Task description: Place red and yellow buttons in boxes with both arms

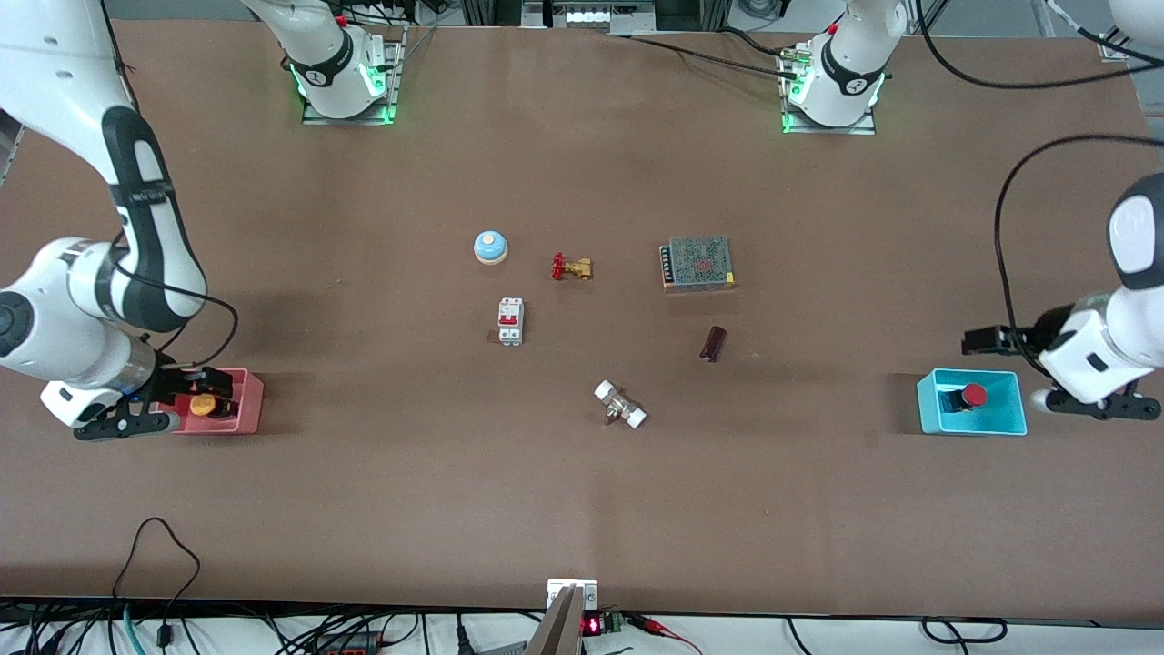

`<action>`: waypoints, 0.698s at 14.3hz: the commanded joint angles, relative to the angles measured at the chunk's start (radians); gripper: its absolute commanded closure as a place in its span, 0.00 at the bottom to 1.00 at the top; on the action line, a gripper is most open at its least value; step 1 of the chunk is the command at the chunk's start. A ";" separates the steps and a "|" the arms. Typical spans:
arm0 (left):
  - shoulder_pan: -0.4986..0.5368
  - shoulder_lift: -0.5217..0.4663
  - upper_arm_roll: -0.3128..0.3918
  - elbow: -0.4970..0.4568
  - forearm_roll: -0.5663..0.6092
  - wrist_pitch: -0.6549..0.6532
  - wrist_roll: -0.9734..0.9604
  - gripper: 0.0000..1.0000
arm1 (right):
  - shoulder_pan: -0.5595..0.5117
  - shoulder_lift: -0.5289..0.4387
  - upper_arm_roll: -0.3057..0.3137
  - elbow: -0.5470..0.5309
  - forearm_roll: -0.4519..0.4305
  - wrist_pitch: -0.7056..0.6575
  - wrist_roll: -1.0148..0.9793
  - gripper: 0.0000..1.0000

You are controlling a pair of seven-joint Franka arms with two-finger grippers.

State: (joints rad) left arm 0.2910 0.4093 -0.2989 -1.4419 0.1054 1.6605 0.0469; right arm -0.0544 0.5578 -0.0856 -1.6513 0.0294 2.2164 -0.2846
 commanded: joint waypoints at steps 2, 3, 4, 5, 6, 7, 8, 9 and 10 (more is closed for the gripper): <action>0.007 -0.081 -0.133 0.037 0.011 -0.128 -0.091 0.00 | 0.039 -0.215 0.010 -0.028 -0.009 -0.238 0.117 0.00; 0.007 -0.101 -0.152 0.038 0.011 -0.139 -0.093 0.00 | 0.057 -0.264 0.010 -0.028 -0.009 -0.295 0.160 0.00; 0.008 -0.125 -0.157 0.040 0.011 -0.143 -0.088 0.00 | 0.065 -0.316 0.010 -0.024 -0.009 -0.351 0.201 0.00; 0.011 -0.141 -0.157 0.040 0.010 -0.146 -0.078 0.00 | 0.070 -0.356 0.010 -0.018 -0.008 -0.398 0.220 0.00; 0.019 -0.150 -0.155 0.037 0.004 -0.153 -0.056 0.00 | 0.071 -0.393 0.010 -0.013 -0.002 -0.437 0.223 0.00; 0.008 -0.162 -0.140 0.034 -0.022 -0.153 -0.006 0.00 | 0.067 -0.432 0.010 -0.009 0.007 -0.470 0.223 0.00; -0.047 -0.199 -0.088 0.015 -0.030 -0.142 0.022 0.00 | 0.067 -0.462 0.010 -0.008 0.013 -0.497 0.223 0.00; -0.134 -0.225 0.014 0.003 -0.032 -0.137 0.022 0.00 | 0.068 -0.481 0.010 -0.008 0.014 -0.512 0.226 0.00; -0.230 -0.269 0.127 -0.014 -0.032 -0.130 0.027 0.00 | 0.067 -0.495 0.023 -0.010 0.014 -0.517 0.232 0.00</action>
State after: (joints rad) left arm 0.2129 0.2282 -0.3495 -1.4087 0.0928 1.5220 0.0325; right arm 0.0184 0.0981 -0.0788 -1.6403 0.0327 1.7149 -0.0753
